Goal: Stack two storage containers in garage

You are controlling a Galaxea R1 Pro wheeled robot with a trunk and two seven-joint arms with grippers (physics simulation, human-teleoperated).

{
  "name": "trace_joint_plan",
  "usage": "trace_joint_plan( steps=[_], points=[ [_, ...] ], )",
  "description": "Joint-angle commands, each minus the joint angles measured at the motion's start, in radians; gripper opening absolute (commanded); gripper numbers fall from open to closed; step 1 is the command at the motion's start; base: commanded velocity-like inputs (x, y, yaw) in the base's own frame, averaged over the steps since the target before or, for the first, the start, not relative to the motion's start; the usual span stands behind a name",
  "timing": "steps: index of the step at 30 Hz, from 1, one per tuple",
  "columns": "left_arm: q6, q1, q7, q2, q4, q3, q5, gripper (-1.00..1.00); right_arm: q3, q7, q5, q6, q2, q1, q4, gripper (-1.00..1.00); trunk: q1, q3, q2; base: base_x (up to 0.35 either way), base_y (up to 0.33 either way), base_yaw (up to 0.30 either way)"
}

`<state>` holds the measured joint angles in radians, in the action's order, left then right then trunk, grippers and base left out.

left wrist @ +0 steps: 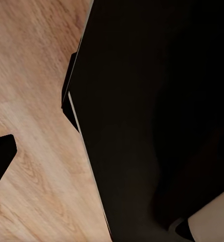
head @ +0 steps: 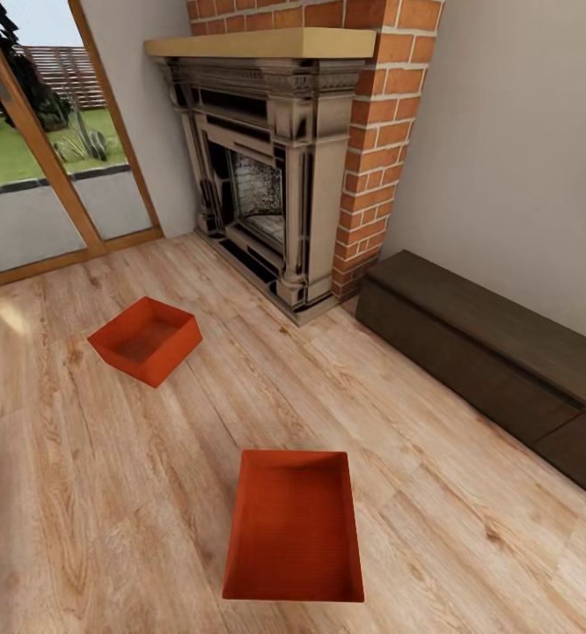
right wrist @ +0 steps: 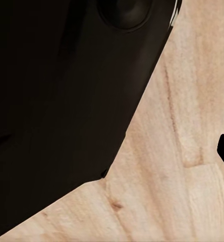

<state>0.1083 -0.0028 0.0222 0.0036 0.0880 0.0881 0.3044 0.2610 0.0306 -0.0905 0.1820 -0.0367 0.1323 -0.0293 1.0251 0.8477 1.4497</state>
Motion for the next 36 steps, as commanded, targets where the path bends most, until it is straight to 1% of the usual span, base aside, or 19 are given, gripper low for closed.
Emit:
trace_joint_plan(
  steps=[1, 14, 24, 30, 31, 33, 34, 36],
  points=[
    [0.002, 0.0, 0.002, 0.0, -0.001, 0.007, -0.001, 1.0, 0.0, 0.003, -0.009, 0.005, 0.0, 0.001, -0.003, 1.0, 0.0, 0.001, 0.0, 0.0, 0.0, 0.0],
    [0.002, 0.0, 0.002, 0.0, 0.004, 0.008, -0.002, 1.0, 0.0, 0.003, -0.01, 0.008, 0.001, 0.001, -0.003, 1.0, 0.0, 0.001, 0.0, 0.0, 0.0, 0.0],
    [0.001, 0.0, 0.001, 0.002, 0.005, 0.009, 0.004, 1.0, -0.002, -0.002, -0.012, -0.001, 0.01, 0.001, -0.003, 1.0, 0.0, 0.001, 0.0, 0.0, 0.0, 0.0],
    [0.0, 0.0, 0.001, 0.006, 0.001, 0.01, 0.004, 1.0, -0.002, -0.001, -0.009, 0.002, 0.01, 0.001, -0.003, 1.0, 0.0, 0.001, 0.0, 0.0, 0.0, 0.0],
    [-0.003, 0.0, 0.0, 0.004, -0.003, 0.011, 0.006, 1.0, -0.006, 0.004, -0.008, 0.006, 0.005, 0.001, -0.003, 1.0, 0.0, 0.001, 0.0, 0.0, 0.0, 0.0],
    [-0.004, 0.0, 0.0, 0.005, 0.001, 0.01, 0.005, 1.0, -0.007, 0.007, -0.008, 0.007, 0.003, 0.001, -0.002, 1.0, 0.0, 0.001, 0.0, 0.0, 0.0, 0.0],
    [-0.005, 0.0, -0.005, 0.059, 0.073, 0.009, 0.002, 1.0, -0.009, 0.081, -0.007, -0.01, -0.011, -0.001, 0.058, 1.0, 0.0, 0.001, 0.0, 0.0, 0.0, 0.0],
    [-0.01, 0.0, -0.009, 0.091, 0.127, 0.01, 0.002, 1.0, -0.015, 0.124, -0.002, -0.053, -0.031, -0.002, 0.115, 1.0, 0.0, 0.001, 0.0, 0.0, 0.0, 0.0]
  ],
)
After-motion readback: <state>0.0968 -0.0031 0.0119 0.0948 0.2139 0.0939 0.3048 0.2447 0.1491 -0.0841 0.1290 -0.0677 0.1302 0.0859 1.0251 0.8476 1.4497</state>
